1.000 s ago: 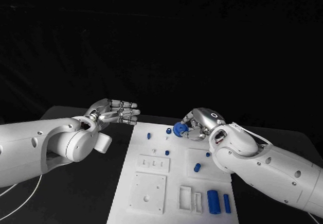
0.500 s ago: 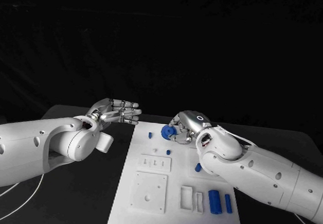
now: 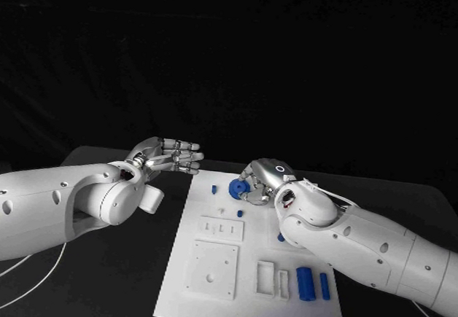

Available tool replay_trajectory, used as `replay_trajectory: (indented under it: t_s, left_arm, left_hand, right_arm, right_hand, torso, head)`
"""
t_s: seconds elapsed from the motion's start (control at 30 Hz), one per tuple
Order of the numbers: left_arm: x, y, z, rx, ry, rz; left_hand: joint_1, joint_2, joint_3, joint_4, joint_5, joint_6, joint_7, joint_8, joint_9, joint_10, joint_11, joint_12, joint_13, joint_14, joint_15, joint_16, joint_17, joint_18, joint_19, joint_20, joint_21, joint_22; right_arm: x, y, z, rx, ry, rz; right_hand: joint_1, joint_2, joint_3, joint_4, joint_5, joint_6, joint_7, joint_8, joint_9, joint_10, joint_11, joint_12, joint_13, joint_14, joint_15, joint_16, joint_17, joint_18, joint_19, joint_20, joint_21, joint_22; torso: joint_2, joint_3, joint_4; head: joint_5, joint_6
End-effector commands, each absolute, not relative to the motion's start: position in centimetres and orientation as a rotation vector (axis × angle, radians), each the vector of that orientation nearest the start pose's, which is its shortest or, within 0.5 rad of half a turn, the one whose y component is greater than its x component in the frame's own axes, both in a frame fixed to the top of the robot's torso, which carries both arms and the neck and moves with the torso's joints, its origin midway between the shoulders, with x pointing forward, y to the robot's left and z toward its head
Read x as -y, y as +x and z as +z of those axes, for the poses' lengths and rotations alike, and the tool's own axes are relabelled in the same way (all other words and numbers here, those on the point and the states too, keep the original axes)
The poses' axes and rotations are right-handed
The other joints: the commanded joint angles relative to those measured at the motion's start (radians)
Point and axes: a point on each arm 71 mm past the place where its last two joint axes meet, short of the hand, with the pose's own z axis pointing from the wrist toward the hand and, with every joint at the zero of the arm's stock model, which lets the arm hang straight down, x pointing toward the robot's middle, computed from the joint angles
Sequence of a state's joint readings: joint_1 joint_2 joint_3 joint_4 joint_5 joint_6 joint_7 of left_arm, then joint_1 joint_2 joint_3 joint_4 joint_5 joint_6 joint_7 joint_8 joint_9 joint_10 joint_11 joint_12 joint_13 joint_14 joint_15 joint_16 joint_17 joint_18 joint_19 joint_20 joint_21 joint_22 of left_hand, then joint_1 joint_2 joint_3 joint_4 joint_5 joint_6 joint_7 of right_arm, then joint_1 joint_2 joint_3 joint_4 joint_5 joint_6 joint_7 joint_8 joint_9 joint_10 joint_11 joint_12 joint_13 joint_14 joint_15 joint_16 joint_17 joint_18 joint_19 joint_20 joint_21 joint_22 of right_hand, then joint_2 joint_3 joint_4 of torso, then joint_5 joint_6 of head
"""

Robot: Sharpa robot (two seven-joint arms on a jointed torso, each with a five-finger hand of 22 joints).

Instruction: Assemble the parts on the task board

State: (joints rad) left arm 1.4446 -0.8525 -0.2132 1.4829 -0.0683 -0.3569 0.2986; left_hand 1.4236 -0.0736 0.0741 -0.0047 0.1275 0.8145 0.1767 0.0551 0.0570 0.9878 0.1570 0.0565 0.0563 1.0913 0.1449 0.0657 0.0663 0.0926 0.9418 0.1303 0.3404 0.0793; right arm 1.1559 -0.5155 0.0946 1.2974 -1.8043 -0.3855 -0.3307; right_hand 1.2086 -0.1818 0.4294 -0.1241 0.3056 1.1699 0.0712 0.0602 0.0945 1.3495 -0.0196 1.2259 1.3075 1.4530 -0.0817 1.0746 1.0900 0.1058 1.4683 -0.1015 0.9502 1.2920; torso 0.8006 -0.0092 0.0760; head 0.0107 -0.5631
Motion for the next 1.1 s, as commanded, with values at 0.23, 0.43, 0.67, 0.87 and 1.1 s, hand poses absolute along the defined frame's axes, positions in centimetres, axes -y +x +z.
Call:
replay_trajectory:
  t_s: [0.23,0.43,0.67,0.87,1.1]
  left_arm:
    - [-22.9,51.6,-12.5,-1.464,-0.926,-1.374]
    - [-22.9,51.7,-12.5,-1.464,-0.926,-1.374]
    - [-22.9,51.7,-12.5,-1.463,-0.925,-1.373]
    - [-22.7,51.7,-12.5,-1.465,-0.923,-1.375]
    - [-22.6,51.7,-12.5,-1.467,-0.922,-1.377]
  left_hand:
    - [-0.002,-0.002,-0.002,-0.003,0.001,-0.002,-0.005,0.003,-0.001,-0.006,-0.004,0.003,0.002,-0.007,0.001,-0.003,-0.001,0.014,-0.002,0.002,0.005,-0.002]
    - [-0.002,-0.002,-0.002,-0.003,0.001,-0.002,-0.005,0.003,-0.001,-0.006,-0.004,0.003,0.002,-0.007,0.001,-0.003,-0.001,0.014,-0.002,0.002,0.005,-0.002]
    - [-0.002,-0.002,-0.002,-0.003,0.001,-0.002,-0.005,0.003,-0.001,-0.006,-0.004,0.003,0.002,-0.007,0.001,-0.003,-0.001,0.014,-0.002,0.002,0.005,-0.002]
    - [-0.002,-0.002,-0.002,-0.003,0.001,-0.002,-0.005,0.003,-0.001,-0.006,-0.004,0.003,0.002,-0.007,0.001,-0.003,-0.001,0.014,-0.002,0.002,0.005,-0.002]
    - [-0.002,0.000,-0.002,-0.005,0.001,-0.005,-0.005,0.002,-0.002,-0.007,-0.004,0.003,0.002,-0.008,0.001,-0.003,-0.001,0.015,-0.002,0.003,0.004,-0.002]
  right_arm:
    - [10.2,52.7,-16.7,-1.443,-0.244,0.460]
    - [9.9,52.6,-17.1,-1.458,-0.257,0.464]
    - [9.8,52.7,-17.5,-1.471,-0.260,0.459]
    - [9.7,52.8,-17.7,-1.484,-0.258,0.451]
    - [9.6,53.0,-17.9,-1.511,-0.249,0.444]
  right_hand:
    - [0.005,0.003,-0.005,0.006,-0.006,0.003,0.000,0.003,-0.002,-0.001,-0.003,-0.003,0.007,0.001,-0.007,-0.010,-0.003,0.010,0.058,-0.006,-0.005,-0.003]
    - [0.003,0.002,-0.010,0.009,-0.008,0.001,0.001,0.003,-0.003,-0.003,-0.003,-0.006,0.005,0.001,-0.006,-0.011,-0.003,0.009,0.058,-0.006,-0.005,-0.003]
    - [0.003,0.002,-0.019,0.017,-0.030,-0.019,0.006,0.002,-0.011,-0.009,0.001,-0.016,-0.002,0.001,-0.004,-0.017,-0.006,0.011,0.058,-0.004,-0.012,-0.008]
    - [-0.004,-0.004,-0.022,0.035,-0.049,-0.069,0.020,0.002,-0.027,-0.018,0.009,-0.030,-0.016,0.000,0.002,-0.022,-0.008,0.015,0.057,0.002,-0.020,-0.013]
    - [-0.026,-0.016,-0.066,0.131,-0.148,-0.145,0.037,0.005,-0.029,-0.029,0.021,-0.041,-0.036,0.000,0.011,-0.026,-0.013,0.026,0.058,0.014,-0.028,-0.024]
  torso:
    - [-0.001,0.0005,-0.0019]
    - [-0.001,0.0006,-0.0025]
    - [0.000,0.0004,-0.0033]
    - [0.000,-0.0002,-0.0030]
    - [0.000,0.0000,-0.0029]
  head:
    - [0.003,-0.002]
    - [0.005,-0.003]
    - [0.004,-0.003]
    - [0.003,-0.003]
    - [0.004,-0.003]
